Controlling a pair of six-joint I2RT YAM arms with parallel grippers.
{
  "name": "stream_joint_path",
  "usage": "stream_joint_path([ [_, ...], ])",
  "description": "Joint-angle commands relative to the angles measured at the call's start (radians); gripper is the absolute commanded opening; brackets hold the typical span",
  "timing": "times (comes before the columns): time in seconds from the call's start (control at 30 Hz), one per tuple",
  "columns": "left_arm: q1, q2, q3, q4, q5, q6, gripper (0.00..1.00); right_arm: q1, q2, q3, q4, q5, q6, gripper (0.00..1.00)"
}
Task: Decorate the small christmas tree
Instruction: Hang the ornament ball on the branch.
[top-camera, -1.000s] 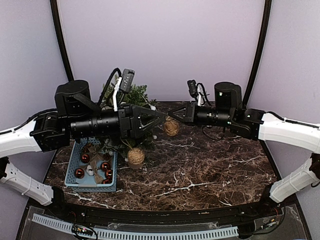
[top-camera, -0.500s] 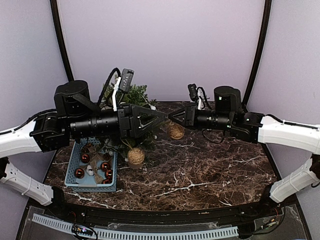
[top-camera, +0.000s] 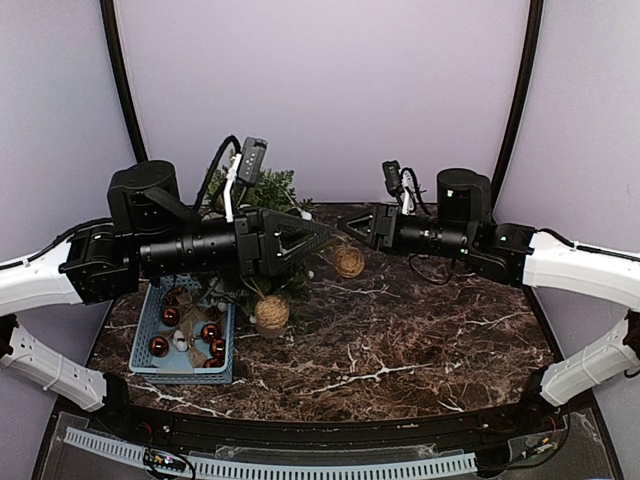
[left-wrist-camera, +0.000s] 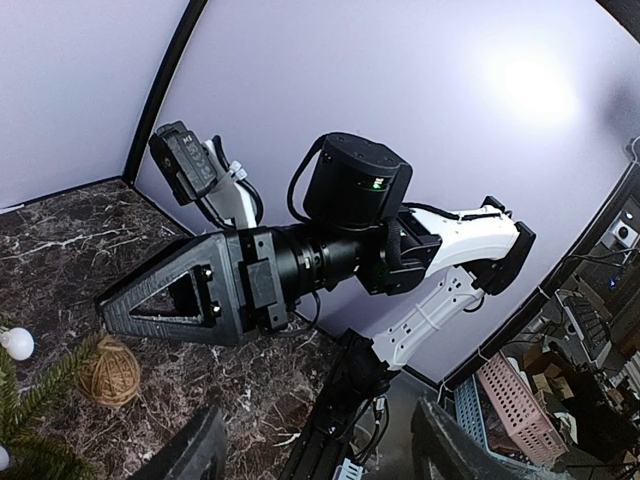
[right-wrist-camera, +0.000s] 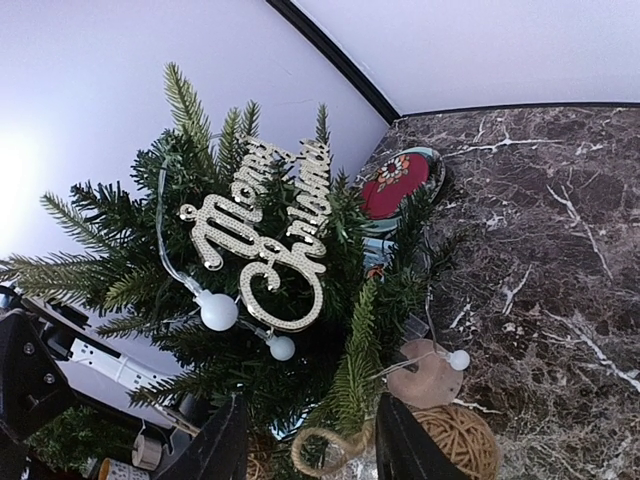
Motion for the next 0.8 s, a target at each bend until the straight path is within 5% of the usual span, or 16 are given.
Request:
stream_joint_path([
  [0.0,0.005,-0.027,-0.014,0.029,-0.004,-0.001,0.65,0.005,-0.026,0.001,0.039,0.016,-0.015,0.46],
  [0.77,0.005,-0.031,0.073,-0.058,0.001,0.044,0.66,0.001,-0.126,-0.002,-0.084,0.219,-0.058,0.58],
])
